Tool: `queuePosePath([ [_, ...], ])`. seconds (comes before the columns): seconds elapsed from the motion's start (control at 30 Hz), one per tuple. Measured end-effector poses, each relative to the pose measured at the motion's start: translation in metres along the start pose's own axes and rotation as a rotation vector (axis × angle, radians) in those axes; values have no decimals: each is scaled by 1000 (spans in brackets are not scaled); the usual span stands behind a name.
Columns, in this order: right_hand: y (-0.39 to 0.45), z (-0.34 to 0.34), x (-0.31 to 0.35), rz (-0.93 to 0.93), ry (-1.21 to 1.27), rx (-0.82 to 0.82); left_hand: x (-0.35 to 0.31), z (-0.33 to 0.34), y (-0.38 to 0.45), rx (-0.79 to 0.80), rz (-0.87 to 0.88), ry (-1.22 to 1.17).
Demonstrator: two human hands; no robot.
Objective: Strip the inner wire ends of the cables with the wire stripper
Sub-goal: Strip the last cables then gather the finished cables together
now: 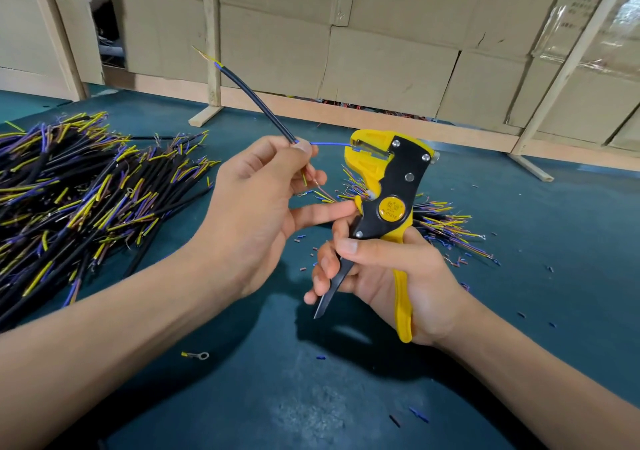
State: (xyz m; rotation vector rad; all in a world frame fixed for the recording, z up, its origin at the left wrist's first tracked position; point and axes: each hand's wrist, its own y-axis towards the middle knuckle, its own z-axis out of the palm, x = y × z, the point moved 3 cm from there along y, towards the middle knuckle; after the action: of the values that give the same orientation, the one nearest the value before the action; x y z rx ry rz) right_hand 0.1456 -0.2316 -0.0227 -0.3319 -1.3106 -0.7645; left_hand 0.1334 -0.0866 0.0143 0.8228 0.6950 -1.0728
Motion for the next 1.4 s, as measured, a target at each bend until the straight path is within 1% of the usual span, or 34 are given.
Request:
queuePosePath([
  [0.23, 0, -2, -3, -1, -33, -11, -3, -1, 3, 3, 47, 92],
  [0.47, 1, -4, -4, -11, -29, -7, -3, 0, 1, 6, 50, 108],
  [1.3, 0, 0, 0, 30, -28, -76, -3, 1, 0, 30, 59, 118],
  [1.37, 0, 2, 1, 42, -48, -125, -4, 1, 0, 27, 55, 105],
  [1.4, 0, 1, 2, 38, -80, -181, -4, 1, 0, 24, 49, 91],
])
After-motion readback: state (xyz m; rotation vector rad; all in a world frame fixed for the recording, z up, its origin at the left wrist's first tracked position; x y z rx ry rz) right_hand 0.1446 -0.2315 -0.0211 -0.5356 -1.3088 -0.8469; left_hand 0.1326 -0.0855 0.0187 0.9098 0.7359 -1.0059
